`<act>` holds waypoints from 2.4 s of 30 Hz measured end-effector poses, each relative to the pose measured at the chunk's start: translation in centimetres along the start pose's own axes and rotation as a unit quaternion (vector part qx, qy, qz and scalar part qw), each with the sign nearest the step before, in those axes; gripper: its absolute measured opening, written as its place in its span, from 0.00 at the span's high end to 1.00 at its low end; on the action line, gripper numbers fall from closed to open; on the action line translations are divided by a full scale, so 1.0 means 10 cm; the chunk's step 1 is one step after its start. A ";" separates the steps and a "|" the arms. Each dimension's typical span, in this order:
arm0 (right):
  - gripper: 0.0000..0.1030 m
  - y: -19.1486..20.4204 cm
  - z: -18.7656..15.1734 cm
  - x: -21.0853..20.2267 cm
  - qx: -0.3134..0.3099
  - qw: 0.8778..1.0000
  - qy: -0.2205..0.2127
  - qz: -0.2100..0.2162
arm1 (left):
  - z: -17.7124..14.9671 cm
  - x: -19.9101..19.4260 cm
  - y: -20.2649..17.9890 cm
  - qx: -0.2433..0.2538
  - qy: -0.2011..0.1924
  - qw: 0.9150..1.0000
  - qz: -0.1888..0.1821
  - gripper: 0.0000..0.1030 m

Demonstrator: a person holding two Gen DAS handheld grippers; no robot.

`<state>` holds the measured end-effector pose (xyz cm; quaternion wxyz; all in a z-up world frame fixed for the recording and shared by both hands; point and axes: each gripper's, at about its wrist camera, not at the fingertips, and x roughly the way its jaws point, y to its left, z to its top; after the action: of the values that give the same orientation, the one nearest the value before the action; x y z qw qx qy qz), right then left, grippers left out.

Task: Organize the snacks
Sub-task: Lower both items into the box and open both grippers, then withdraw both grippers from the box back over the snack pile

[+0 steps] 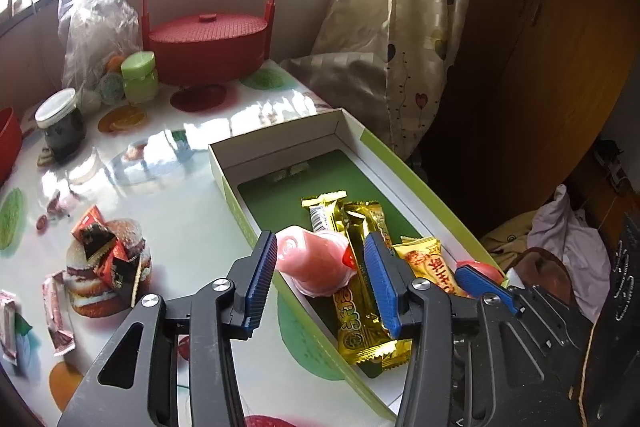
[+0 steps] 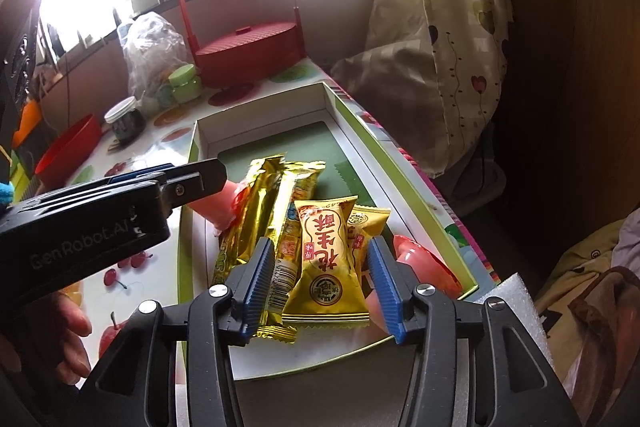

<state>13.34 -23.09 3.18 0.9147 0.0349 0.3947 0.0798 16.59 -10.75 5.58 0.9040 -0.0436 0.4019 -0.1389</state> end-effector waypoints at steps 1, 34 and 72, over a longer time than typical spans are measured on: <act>0.50 0.00 0.00 -0.01 0.001 1.000 0.000 0.001 | 0.00 -0.02 -0.01 0.003 -0.002 1.000 -0.001 0.55; 0.44 0.27 -0.01 -0.33 -0.009 0.999 -0.031 -0.004 | -0.26 -0.77 0.36 -0.027 -0.062 0.997 0.035 0.54; 0.44 1.31 0.04 -0.15 -0.090 0.994 -0.019 0.060 | -0.73 -1.15 1.47 -0.111 -0.061 0.984 0.127 0.54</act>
<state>11.08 -10.43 6.22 0.9150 -0.0224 0.3658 0.1688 6.97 6.85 6.09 0.9267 -0.1002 0.3612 0.0254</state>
